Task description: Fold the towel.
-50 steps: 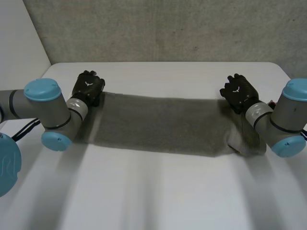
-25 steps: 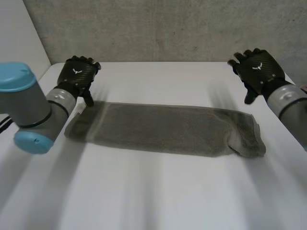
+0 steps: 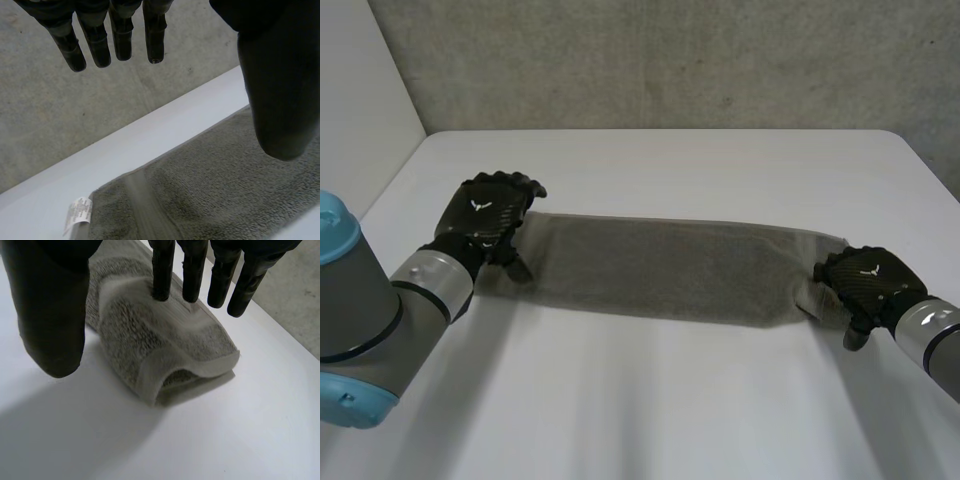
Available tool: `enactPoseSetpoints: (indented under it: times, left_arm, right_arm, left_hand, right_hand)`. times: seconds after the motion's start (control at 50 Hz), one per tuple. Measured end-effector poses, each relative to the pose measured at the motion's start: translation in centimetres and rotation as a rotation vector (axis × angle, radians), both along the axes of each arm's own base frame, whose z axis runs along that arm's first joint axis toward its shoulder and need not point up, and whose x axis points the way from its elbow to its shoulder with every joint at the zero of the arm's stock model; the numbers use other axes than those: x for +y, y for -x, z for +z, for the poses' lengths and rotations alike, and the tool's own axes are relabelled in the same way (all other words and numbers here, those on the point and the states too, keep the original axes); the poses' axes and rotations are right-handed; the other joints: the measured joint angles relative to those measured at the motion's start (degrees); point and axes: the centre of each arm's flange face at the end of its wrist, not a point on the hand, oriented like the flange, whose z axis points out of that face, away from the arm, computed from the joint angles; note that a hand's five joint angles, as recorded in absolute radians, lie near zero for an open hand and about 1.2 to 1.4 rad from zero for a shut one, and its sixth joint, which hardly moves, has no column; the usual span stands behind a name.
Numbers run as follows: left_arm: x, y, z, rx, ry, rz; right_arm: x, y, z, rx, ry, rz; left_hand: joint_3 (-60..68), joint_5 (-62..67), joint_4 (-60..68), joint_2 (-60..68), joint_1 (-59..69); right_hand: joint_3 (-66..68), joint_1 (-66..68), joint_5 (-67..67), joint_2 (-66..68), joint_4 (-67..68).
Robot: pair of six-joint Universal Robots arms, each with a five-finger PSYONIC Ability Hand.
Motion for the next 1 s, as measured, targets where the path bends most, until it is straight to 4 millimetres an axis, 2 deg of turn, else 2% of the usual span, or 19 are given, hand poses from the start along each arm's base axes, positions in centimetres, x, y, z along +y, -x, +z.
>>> enactPoseSetpoints:
  times: [0.14, 0.26, 0.3, 0.44, 0.56, 0.68, 0.78, 0.82, 0.88, 0.92, 0.94, 0.98, 1.0]
  left_arm:
    - [0.1, 0.1, -0.2, -0.001, 0.001, -0.004]
    - [0.0, 0.2, -0.2, 0.000, 0.007, -0.003]
    - [0.0, 0.2, -0.2, 0.000, 0.007, -0.003]
    - [0.1, 0.1, -0.3, -0.002, 0.004, -0.003]
    - [0.2, 0.0, -0.4, -0.003, -0.001, -0.001]
    - [0.3, -0.1, -0.5, -0.005, -0.004, 0.001]
    - [0.3, -0.1, -0.5, -0.006, -0.004, 0.001]
    - [0.3, -0.1, -0.5, -0.006, -0.004, 0.001]
    - [0.3, -0.1, -0.5, -0.006, -0.004, 0.000]
    - [0.3, -0.1, -0.5, -0.006, -0.004, 0.001]
    - [0.3, -0.1, -0.5, -0.006, -0.004, 0.001]
    - [0.3, -0.1, -0.5, -0.005, -0.004, 0.002]
    - [0.3, -0.1, -0.5, -0.005, -0.004, 0.003]
  right_arm:
    - [-1.0, 0.4, -1.2, 0.030, 0.029, -0.049]
    - [-1.6, 0.6, -1.4, 0.042, 0.065, -0.066]
    - [-1.7, 0.6, -1.3, 0.041, 0.070, -0.066]
    - [-2.3, 1.4, -1.2, 0.055, 0.079, -0.078]
    - [-4.2, 4.7, -0.6, 0.146, 0.119, -0.137]
    - [-7.5, 9.4, 1.8, 0.280, 0.230, -0.217]
    - [-9.2, 10.5, 4.9, 0.325, 0.341, -0.223]
    - [-9.5, 10.0, 6.4, 0.329, 0.391, -0.207]
    - [-9.5, 7.4, 8.5, 0.318, 0.470, -0.142]
    - [-8.8, 3.8, 10.0, 0.295, 0.534, -0.057]
    - [-8.5, 2.6, 10.4, 0.286, 0.550, -0.029]
    - [-7.2, -1.3, 11.2, 0.257, 0.595, 0.062]
    - [-6.7, -2.4, 11.3, 0.249, 0.604, 0.089]
  left_hand:
    - [0.00, 0.00, 0.00, 0.00, 0.00]
    - [0.00, 0.00, 0.00, 0.00, 0.00]
    - [0.00, 0.00, 0.00, 0.00, 0.00]
    - [0.00, 0.00, 0.00, 0.00, 0.00]
    - [0.00, 0.00, 0.00, 0.00, 0.00]
    - [0.00, 0.00, 0.00, 0.00, 0.00]
    - [0.00, 0.00, 0.00, 0.00, 0.00]
    - [0.00, 0.00, 0.00, 0.00, 0.00]
    - [0.00, 0.00, 0.00, 0.00, 0.00]
    - [0.00, 0.00, 0.00, 0.00, 0.00]
    - [0.00, 0.00, 0.00, 0.00, 0.00]
    - [0.00, 0.00, 0.00, 0.00, 0.00]
    - [0.00, 0.00, 0.00, 0.00, 0.00]
  right_hand:
    - [0.00, 14.85, 13.14, 14.45, 0.00]
    - [0.00, 44.82, 42.58, 43.99, 0.00]
    - [0.00, 50.81, 49.37, 48.75, 0.00]
    - [0.00, 51.25, 50.39, 48.92, 0.00]
    - [0.00, 51.26, 50.40, 48.92, 0.00]
    - [0.00, 51.27, 50.42, 48.92, 0.00]
    - [0.00, 51.27, 50.42, 48.92, 0.00]
    - [0.00, 51.28, 50.43, 48.92, 0.00]
    - [0.00, 51.33, 50.42, 48.93, 0.00]
    - [0.00, 51.34, 50.43, 48.98, 0.00]
    - [0.00, 51.34, 50.43, 48.98, 0.00]
    - [0.00, 51.34, 50.43, 49.33, 0.00]
    - [0.00, 51.35, 50.43, 49.49, 0.00]
